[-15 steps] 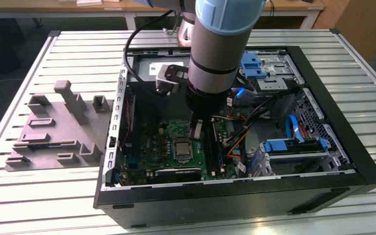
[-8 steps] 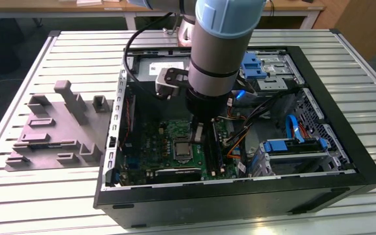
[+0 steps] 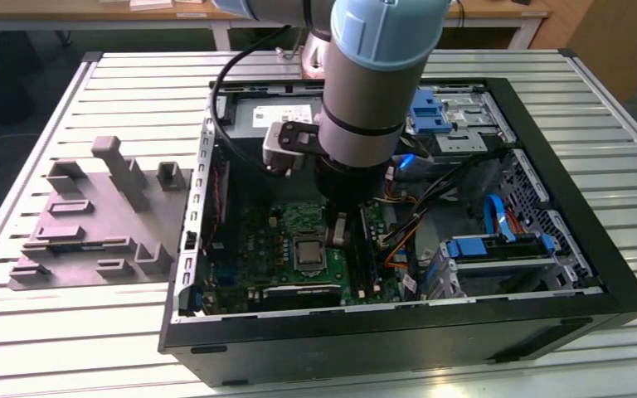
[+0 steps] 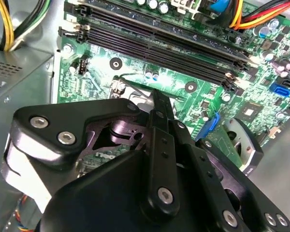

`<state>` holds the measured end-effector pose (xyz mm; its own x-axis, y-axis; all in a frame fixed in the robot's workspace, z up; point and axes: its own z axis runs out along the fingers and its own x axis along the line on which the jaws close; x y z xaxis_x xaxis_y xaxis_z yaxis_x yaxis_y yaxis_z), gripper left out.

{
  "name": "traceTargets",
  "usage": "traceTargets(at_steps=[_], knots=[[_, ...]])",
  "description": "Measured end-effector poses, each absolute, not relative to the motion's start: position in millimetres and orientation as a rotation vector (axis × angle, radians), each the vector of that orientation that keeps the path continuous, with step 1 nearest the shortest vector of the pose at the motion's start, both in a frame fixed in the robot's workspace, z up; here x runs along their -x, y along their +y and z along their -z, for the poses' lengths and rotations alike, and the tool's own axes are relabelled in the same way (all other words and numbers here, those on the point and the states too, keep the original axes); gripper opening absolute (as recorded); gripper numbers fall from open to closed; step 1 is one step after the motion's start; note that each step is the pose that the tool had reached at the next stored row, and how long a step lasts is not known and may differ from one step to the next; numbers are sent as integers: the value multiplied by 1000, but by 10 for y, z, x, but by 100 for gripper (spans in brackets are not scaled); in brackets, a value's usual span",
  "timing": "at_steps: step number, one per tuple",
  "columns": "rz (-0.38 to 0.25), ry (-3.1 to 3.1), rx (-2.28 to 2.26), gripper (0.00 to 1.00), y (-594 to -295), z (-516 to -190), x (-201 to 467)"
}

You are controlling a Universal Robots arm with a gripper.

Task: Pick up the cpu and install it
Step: 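Install the first cpu locking lever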

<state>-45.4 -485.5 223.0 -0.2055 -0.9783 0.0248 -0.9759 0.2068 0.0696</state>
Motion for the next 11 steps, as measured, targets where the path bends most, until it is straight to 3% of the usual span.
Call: traceTargets(at_steps=[11], knots=[[57, -2337, -2002, 11, -4898, -2175, 459]])
